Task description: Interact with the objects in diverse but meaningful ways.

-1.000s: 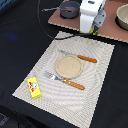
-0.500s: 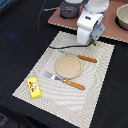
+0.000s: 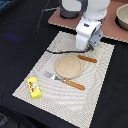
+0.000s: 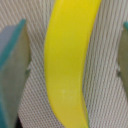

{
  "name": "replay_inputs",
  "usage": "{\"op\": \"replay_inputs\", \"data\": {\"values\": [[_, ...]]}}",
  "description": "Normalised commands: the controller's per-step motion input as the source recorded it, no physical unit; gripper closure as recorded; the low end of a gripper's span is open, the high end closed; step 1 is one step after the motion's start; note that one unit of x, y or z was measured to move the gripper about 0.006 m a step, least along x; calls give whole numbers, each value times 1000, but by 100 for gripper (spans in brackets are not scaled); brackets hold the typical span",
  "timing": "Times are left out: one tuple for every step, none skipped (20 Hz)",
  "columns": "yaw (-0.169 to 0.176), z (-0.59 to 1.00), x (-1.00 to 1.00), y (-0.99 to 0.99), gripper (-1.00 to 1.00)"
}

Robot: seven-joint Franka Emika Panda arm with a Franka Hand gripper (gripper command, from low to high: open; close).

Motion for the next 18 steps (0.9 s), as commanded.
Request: {"op": "replay_inputs", "data": {"values": [[0, 1000, 183, 20, -100], [0, 1000, 157, 9, -100], [0, 1000, 140, 0, -100], [0, 1000, 166, 0, -100], [-6, 951, 137, -71, -100], [-20, 760, 146, -174, -100], [-27, 577, 200, -294, -100], [-33, 406, 197, -409, -100], [-23, 357, 86, -611, -100], [-21, 337, 49, -720, -100], [-25, 357, 20, -814, -100], [-23, 371, 6, -883, -100], [-19, 357, 0, -897, -100], [-20, 340, 0, -897, -100], [-23, 323, 0, -897, -100], [-24, 277, -77, -900, -100], [-19, 234, -134, -906, -100], [-15, 169, -211, -909, -100]]}}
